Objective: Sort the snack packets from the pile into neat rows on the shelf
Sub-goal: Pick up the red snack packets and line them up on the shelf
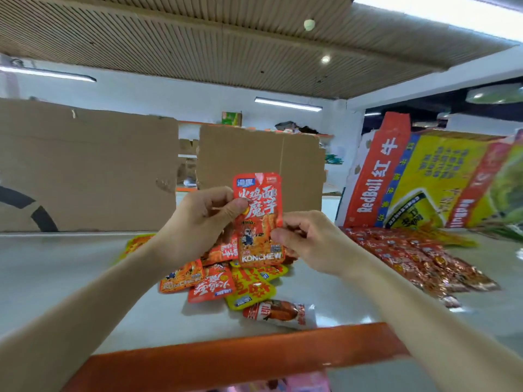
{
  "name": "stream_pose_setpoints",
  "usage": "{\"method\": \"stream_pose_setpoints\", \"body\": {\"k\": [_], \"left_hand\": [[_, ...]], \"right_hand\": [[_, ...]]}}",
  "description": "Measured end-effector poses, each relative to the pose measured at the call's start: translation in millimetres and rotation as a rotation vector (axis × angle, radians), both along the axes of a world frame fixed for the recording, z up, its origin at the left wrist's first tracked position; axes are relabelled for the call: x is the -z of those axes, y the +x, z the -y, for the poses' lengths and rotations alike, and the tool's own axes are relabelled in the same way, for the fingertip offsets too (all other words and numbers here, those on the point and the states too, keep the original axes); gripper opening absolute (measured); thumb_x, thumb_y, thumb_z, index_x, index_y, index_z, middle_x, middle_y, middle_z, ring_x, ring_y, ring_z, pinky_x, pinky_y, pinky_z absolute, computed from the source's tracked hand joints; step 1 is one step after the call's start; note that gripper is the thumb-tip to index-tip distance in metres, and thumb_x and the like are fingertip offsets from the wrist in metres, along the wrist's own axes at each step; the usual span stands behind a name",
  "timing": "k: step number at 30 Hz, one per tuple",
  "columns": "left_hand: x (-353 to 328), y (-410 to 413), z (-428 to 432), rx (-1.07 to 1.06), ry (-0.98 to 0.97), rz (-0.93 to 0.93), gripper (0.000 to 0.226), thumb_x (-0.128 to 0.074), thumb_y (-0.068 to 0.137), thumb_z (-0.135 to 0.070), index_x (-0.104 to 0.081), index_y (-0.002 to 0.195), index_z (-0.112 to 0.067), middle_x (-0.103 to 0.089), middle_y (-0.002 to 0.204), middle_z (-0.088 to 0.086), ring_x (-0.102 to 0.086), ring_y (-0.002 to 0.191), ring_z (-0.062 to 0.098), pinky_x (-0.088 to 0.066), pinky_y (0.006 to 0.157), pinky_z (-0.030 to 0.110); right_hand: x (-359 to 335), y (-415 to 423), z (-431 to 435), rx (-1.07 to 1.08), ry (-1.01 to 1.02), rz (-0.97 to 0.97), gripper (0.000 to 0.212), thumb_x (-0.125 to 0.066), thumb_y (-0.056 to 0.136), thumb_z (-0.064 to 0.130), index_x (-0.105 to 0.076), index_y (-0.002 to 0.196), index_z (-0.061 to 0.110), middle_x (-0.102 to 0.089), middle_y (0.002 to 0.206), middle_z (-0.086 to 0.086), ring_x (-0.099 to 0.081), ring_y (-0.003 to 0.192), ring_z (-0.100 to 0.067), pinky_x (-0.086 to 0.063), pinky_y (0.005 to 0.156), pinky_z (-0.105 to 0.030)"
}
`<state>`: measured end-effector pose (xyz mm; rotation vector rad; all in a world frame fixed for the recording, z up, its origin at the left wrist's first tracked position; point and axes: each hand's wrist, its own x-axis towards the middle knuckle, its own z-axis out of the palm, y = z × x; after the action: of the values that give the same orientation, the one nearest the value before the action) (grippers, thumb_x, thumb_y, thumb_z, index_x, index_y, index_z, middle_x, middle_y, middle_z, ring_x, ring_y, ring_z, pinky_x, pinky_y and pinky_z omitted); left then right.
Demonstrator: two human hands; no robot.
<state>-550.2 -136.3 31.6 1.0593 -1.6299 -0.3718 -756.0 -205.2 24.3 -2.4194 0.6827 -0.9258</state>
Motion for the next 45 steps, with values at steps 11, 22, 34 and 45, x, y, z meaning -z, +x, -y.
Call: {"method": "stream_pose_setpoints", "body": {"k": [11, 22, 34, 45], "left_hand": [[-28, -89, -16, -0.011, -0.022, 0.057, 0.038, -0.055, 0.100, -0.028, -0.055, 0.065, -0.011, -0.056, 0.056, 0.011, -0.048, 0.049, 0.013, -0.039, 0.051, 0.020], [-69, -233, 8, -0.063, -0.226, 0.175, 0.027, -0.050, 0.103, -0.024, -0.058, 0.077, -0.021, -0.059, 0.053, -0.021, -0.053, 0.044, 0.003, -0.039, 0.047, 0.012], [-33, -345, 92, -0.361, -0.167, 0.185, 0.036, -0.056, 0.099, -0.023, -0.061, 0.071, -0.002, -0.064, 0.071, 0.019, -0.047, 0.051, 0.020, -0.043, 0.048, 0.034], [27, -363, 136, -0.683, -0.061, 0.449, 0.029, -0.047, 0.101, -0.038, -0.064, 0.087, -0.019, -0.067, 0.080, -0.009, -0.059, 0.070, 0.017, -0.046, 0.057, 0.029]], "right_hand": [[0, -85, -14, 0.034, -0.123, 0.148, 0.034, -0.057, 0.098, 0.017, -0.051, 0.071, -0.004, -0.046, 0.062, -0.016, -0.040, 0.058, -0.011, -0.031, 0.056, -0.026], [-33, -228, 8, 0.042, -0.248, 0.215, 0.035, -0.056, 0.098, 0.015, -0.050, 0.072, -0.008, -0.045, 0.062, -0.019, -0.042, 0.058, -0.025, -0.034, 0.056, -0.017], [-6, -331, 73, 0.287, -0.444, -0.009, 0.045, -0.048, 0.101, 0.028, -0.036, 0.058, 0.022, -0.038, 0.047, 0.007, -0.036, 0.043, -0.012, -0.030, 0.046, -0.033], [47, -336, 93, 0.478, -0.381, -0.146, 0.033, -0.038, 0.102, 0.038, -0.047, 0.075, 0.022, -0.066, 0.077, -0.002, -0.059, 0.067, -0.028, -0.036, 0.052, -0.033]]}}
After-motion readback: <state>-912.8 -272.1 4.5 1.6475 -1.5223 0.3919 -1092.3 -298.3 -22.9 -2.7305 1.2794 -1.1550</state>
